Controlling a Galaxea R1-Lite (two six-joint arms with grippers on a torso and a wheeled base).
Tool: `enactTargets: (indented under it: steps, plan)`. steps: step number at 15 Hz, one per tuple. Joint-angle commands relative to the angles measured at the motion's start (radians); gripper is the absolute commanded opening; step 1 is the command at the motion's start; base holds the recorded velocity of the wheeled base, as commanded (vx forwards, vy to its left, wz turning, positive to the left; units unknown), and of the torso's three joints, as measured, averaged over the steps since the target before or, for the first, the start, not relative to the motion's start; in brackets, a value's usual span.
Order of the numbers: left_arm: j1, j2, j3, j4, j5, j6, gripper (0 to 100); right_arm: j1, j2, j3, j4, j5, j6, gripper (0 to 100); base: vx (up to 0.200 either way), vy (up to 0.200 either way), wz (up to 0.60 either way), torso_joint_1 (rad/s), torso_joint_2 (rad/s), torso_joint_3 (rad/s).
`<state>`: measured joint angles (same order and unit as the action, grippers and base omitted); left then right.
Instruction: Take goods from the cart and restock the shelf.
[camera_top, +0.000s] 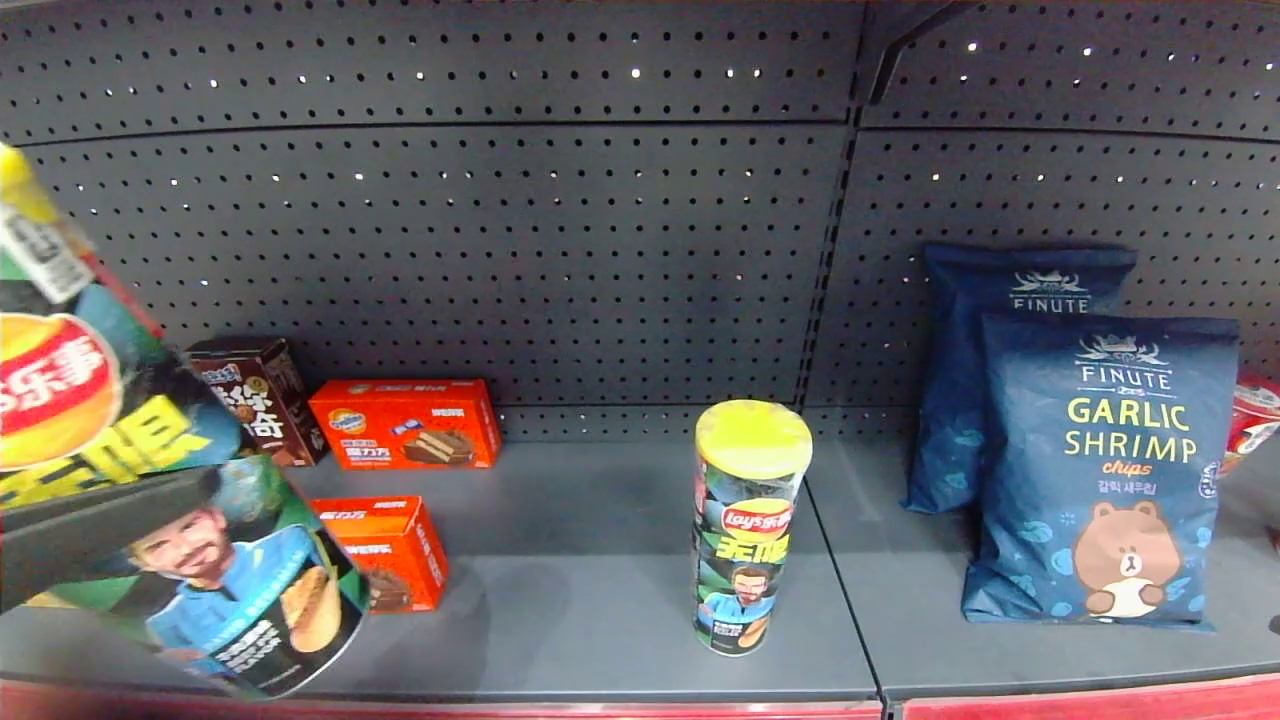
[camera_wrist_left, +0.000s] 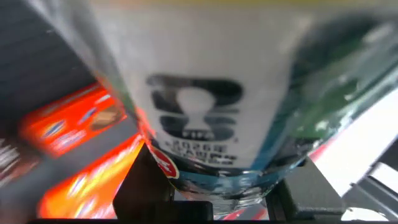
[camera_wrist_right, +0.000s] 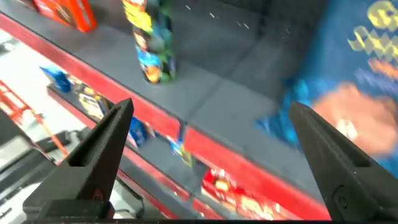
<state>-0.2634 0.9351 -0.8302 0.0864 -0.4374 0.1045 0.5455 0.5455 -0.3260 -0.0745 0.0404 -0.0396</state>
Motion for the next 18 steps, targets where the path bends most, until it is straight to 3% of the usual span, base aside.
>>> enactTargets:
  steps: [1,3,8,10,12,14,18]
  plan:
    - [-0.114,0.179,-0.052,-0.020,0.000,0.000,0,-0.019,-0.128,0.022,0.036,-0.007,0.000,100,0.000,0.000,0.00,0.000,0.00,0.000]
    - [-0.169,0.274,-0.076,-0.042,-0.001,0.000,0,-0.081,-0.199,0.024,0.079,-0.007,0.001,100,0.000,0.000,0.00,0.000,0.00,0.000]
    - [-0.163,0.487,-0.222,-0.111,-0.026,0.008,0,-0.194,-0.331,0.011,0.206,-0.002,0.010,100,0.000,0.000,0.00,0.000,0.00,0.000]
    - [-0.158,0.605,-0.285,-0.154,-0.087,0.009,0,-0.239,-0.354,-0.028,0.320,-0.024,0.003,100,0.000,0.000,0.00,0.000,0.00,0.000]
    - [-0.160,0.669,-0.303,-0.204,-0.090,0.014,0,-0.297,-0.368,-0.056,0.384,-0.014,-0.002,100,0.000,0.000,0.00,0.000,0.00,0.000]
    - [-0.152,0.748,-0.300,-0.287,-0.093,0.037,0,-0.302,-0.412,-0.042,0.392,-0.017,0.000,100,0.000,0.000,0.00,0.000,0.00,0.000]
    - [-0.125,0.875,-0.337,-0.361,-0.093,0.041,0,-0.302,-0.421,-0.050,0.410,-0.017,0.004,100,0.000,0.000,0.00,0.000,0.00,0.000]
